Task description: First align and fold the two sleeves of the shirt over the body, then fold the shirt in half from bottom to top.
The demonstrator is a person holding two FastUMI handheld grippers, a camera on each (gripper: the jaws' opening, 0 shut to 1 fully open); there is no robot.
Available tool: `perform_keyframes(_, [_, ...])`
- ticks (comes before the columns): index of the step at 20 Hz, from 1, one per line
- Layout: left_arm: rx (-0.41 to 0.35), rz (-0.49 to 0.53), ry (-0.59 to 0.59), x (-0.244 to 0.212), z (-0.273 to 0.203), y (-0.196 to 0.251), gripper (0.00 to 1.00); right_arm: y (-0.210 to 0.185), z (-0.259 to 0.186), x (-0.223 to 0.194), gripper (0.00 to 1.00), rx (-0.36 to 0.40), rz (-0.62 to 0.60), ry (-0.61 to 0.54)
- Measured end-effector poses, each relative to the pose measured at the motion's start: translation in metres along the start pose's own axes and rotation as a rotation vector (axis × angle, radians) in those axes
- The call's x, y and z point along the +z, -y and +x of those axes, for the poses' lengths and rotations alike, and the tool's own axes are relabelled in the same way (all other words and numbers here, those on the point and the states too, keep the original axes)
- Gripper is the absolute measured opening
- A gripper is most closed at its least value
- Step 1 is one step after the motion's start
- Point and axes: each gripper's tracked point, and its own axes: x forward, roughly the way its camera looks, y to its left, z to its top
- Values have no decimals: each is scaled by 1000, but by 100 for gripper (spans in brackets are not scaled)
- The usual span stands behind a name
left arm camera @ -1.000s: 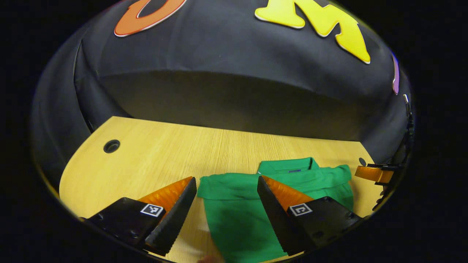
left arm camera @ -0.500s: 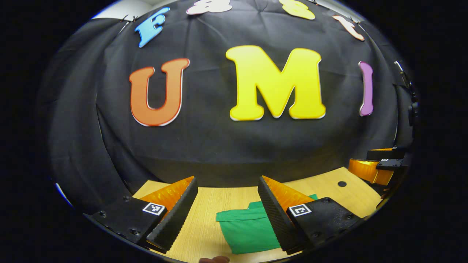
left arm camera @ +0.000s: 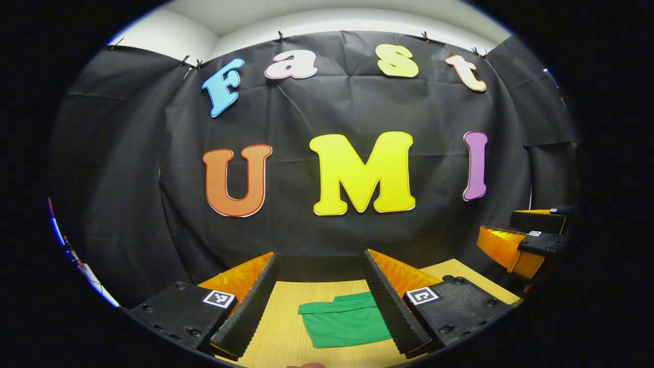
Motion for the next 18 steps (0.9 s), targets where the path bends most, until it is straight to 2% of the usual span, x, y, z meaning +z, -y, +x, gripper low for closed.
perform_keyframes(1, [-11,-5,-13,-3,-5,4,100,-2,-5,-1,93,4,-1,0])
perform_keyframes(3, [-21,-5,-18,-4,-10,7,100,-10,-7,-4,99,11,3,-9])
perform_keyframes(4, [-20,1,-15,-2,-13,7,100,-11,-9,-7,96,15,0,-15])
perform_keyframes(18, [5,-1,-32,-5,-15,4,100,-11,-4,-9,97,17,19,-28])
